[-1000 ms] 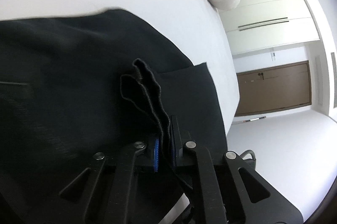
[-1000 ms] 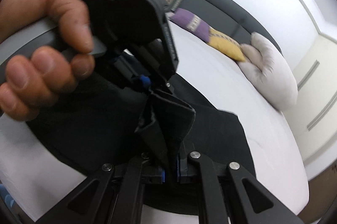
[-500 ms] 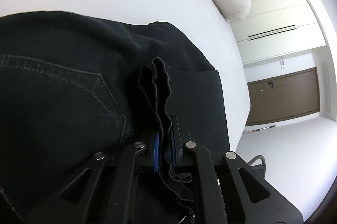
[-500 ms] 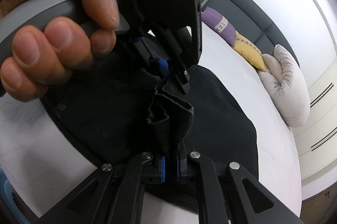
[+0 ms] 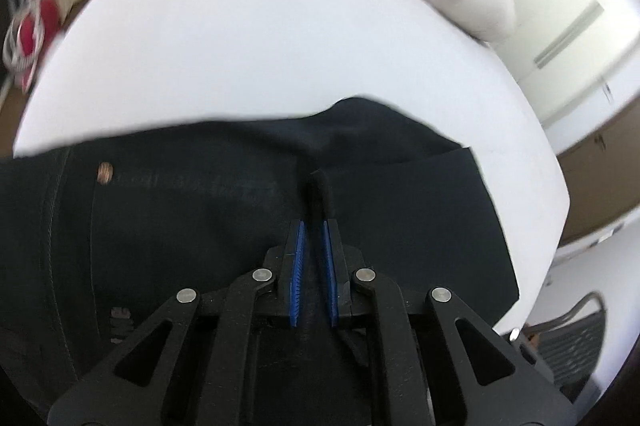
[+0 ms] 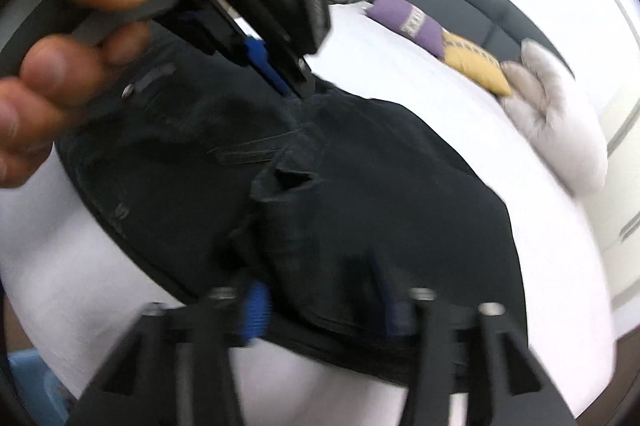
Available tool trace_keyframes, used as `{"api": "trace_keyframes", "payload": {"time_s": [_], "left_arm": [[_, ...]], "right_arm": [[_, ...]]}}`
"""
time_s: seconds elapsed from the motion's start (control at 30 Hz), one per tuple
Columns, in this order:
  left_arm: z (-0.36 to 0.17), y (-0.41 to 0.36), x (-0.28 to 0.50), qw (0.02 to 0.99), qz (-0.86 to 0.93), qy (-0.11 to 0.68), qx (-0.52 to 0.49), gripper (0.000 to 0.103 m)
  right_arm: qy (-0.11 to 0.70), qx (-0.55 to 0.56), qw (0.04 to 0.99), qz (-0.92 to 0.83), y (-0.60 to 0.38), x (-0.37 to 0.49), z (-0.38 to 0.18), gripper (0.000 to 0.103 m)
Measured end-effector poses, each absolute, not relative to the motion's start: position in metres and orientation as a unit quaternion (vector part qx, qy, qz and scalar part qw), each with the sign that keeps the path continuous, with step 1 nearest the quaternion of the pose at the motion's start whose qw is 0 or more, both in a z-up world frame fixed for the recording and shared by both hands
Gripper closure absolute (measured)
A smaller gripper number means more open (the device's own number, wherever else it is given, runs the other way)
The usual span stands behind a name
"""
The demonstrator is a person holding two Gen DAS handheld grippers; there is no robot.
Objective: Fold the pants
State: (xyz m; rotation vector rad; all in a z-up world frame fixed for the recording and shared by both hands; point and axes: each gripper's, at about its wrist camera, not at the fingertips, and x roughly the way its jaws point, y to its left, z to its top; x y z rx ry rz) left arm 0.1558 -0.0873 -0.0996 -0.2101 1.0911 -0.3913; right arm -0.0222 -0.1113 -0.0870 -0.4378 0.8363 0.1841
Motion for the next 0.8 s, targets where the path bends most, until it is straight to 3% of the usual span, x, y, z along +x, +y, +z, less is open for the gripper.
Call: {"api": "trace_keyframes", "payload": {"time_s": [0.13, 0.27, 0.3, 0.57, 0.8], "left_arm": [[-0.108, -0.128, 0.153, 0.829, -0.206, 0.519, -0.026, 0.094], [-0.134, -0.158, 0.147, 0.822, -0.197, 0.534, 0.029, 0.094], [-0.136, -0.166, 0.144, 0.826, -0.197, 0.526, 0.055, 0.094], [-0.150, -0.175, 0.131, 0.827, -0.186, 0.518, 0.117, 0.094], [-0.156, -0.174, 0.134, 0.825, -0.191, 0.520, 0.112, 0.094]], "right_arm": [[0.437, -0.085, 0.885, 0.134, -0.154, -0.019, -0.071, 0.040], [0.477, 0.040, 0.864, 0.157, -0.220, -0.019, -0.066, 0.071], [0.480, 0.071, 0.859, 0.161, -0.240, -0.016, -0.064, 0.072], [0.469, 0.251, 0.814, 0.233, -0.356, 0.068, -0.046, 0.073], [0.527, 0.284, 0.755, 0.267, -0.363, 0.161, -0.083, 0.073]]}}
